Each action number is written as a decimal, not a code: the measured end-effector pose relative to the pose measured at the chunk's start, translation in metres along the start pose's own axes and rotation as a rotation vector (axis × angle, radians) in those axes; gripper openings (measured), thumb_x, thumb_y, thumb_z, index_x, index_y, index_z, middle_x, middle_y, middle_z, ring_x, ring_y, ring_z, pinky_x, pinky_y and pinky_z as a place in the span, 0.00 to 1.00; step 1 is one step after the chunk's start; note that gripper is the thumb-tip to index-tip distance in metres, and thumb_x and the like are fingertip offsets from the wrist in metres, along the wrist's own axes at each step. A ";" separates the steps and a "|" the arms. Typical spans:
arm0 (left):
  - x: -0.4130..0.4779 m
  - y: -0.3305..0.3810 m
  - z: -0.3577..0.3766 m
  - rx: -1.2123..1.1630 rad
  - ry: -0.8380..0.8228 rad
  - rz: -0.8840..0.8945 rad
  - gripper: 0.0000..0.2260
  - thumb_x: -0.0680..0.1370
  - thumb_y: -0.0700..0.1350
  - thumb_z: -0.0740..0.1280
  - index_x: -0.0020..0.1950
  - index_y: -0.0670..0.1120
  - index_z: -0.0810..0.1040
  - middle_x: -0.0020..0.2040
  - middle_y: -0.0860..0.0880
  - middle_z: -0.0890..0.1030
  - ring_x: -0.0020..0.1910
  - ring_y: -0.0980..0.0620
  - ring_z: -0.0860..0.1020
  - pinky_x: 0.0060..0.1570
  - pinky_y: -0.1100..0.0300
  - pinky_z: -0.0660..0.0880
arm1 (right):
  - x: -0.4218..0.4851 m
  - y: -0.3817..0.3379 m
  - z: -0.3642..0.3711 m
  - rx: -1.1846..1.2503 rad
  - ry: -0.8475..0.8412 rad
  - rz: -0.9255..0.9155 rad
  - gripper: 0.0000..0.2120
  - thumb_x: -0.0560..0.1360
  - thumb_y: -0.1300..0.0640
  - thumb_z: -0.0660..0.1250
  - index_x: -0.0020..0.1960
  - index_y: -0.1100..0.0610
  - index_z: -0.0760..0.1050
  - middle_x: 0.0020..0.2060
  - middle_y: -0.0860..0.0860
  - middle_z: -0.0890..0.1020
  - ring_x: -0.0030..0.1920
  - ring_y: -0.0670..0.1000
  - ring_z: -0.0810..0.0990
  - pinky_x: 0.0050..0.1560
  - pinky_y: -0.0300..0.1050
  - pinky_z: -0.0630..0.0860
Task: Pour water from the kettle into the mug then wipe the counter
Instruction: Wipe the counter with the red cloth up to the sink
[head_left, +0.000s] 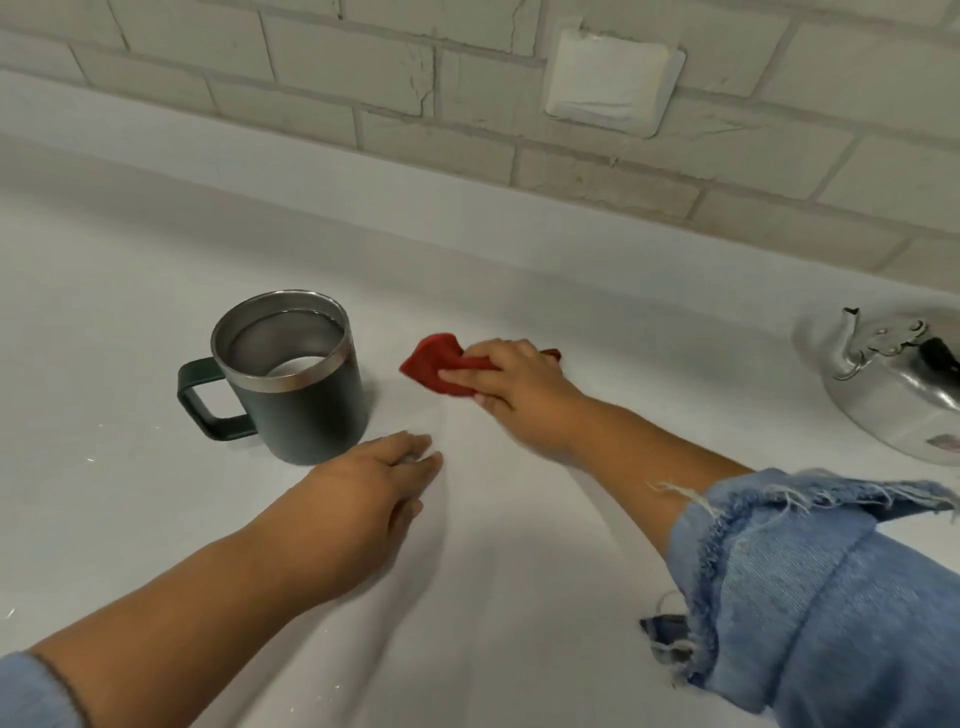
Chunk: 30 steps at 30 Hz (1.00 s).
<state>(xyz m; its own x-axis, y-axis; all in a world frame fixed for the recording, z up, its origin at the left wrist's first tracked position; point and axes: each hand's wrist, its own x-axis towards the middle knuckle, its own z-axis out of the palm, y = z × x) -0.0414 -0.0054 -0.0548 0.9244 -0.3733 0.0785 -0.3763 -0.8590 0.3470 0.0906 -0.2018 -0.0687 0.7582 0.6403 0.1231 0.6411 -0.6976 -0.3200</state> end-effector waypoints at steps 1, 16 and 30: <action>-0.004 0.000 -0.002 -0.019 0.007 0.005 0.20 0.79 0.50 0.58 0.71 0.56 0.65 0.73 0.58 0.64 0.70 0.58 0.64 0.65 0.69 0.57 | -0.009 -0.004 -0.001 0.009 -0.018 -0.014 0.19 0.80 0.54 0.58 0.67 0.37 0.70 0.67 0.43 0.68 0.64 0.49 0.62 0.65 0.48 0.59; -0.069 -0.014 -0.033 0.106 0.037 -0.120 0.13 0.76 0.44 0.63 0.59 0.54 0.78 0.56 0.56 0.78 0.53 0.52 0.76 0.48 0.64 0.68 | -0.107 -0.017 -0.077 0.347 0.214 0.368 0.17 0.74 0.65 0.68 0.60 0.51 0.79 0.51 0.49 0.72 0.50 0.44 0.74 0.53 0.21 0.62; -0.078 -0.006 -0.026 0.142 -0.042 -0.135 0.17 0.78 0.45 0.59 0.66 0.51 0.74 0.65 0.54 0.74 0.59 0.50 0.73 0.56 0.60 0.71 | -0.173 -0.085 -0.002 0.078 0.009 0.400 0.20 0.77 0.51 0.61 0.68 0.41 0.68 0.58 0.42 0.68 0.55 0.46 0.74 0.54 0.37 0.72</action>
<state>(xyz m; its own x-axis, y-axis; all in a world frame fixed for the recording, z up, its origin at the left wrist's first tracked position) -0.1094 0.0378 -0.0390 0.9647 -0.2634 0.0004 -0.2572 -0.9419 0.2159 -0.0947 -0.2543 -0.0611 0.9474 0.3197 -0.0172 0.2843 -0.8646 -0.4142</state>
